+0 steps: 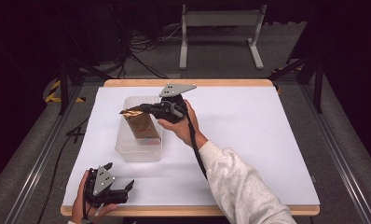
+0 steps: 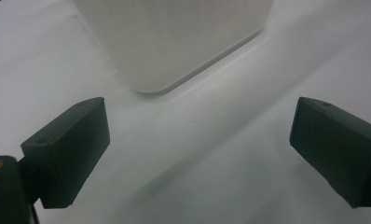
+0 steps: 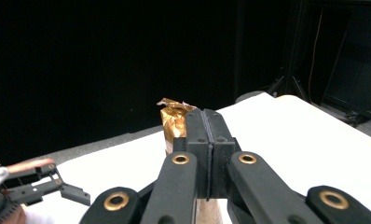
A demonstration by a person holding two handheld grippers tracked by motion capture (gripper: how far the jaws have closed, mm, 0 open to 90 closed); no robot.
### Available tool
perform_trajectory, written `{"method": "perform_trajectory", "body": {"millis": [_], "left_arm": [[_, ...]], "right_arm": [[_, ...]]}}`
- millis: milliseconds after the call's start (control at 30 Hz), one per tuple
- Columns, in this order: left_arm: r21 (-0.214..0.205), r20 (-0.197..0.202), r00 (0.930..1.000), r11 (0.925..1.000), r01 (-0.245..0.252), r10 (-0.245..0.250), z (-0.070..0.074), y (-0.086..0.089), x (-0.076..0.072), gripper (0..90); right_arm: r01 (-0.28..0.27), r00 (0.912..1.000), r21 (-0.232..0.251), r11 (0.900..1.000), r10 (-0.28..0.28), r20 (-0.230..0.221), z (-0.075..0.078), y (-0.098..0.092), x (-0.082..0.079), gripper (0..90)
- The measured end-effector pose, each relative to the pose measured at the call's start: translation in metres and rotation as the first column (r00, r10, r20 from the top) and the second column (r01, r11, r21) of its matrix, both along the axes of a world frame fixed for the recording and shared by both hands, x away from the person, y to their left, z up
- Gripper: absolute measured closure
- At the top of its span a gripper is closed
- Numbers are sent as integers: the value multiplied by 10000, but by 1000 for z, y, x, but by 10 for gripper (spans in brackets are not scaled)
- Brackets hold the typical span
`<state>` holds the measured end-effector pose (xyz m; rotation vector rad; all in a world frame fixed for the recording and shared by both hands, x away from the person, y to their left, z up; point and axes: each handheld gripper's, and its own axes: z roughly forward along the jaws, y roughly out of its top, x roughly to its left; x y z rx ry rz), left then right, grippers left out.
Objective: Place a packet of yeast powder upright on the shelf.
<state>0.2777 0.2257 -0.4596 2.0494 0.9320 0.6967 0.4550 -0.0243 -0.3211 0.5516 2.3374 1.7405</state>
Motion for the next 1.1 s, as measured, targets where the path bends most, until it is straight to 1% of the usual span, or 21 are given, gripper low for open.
{"method": "perform_trajectory", "body": {"millis": [133, 300, 533, 867, 967, 1067, 1100], "left_arm": [[-9, -35, 10000, 10000, -25, 25, 0, 1, 0, 57], [6, -20, 10000, 10000, -21, 21, 0, 0, -1, 57], [57, -57, 10000, 10000, -21, 21, 0, 0, 0, 58], [115, -46, 10000, 9999, -13, 13, 0, 0, 0, 57], [106, -68, 10000, 9999, -45, 46, 0, 0, 0, 57], [133, -85, 10000, 9999, -33, 34, -1, 0, 0, 57], [129, -74, 10000, 9999, -35, 36, -1, -1, 0, 57]], "right_arm": [[-49, 10000, 57, 10000, 49, -27, -2, -5, -2, 900], [-23, 10000, -13, 10000, 23, -8, -4, -10, -3, 900], [5, 10000, -225, 9997, -5, -9, -13, -20, -3, 896], [61, 10000, -183, 9998, -62, -42, -18, -29, -3, 888], [125, 9999, -279, 9995, -124, 14, -18, -31, -4, 866], [203, 9997, -539, 9983, -194, 155, -16, -32, -6, 864], [203, 9997, -539, 9983, -194, 155, -16, -32, -6, 864]]}}
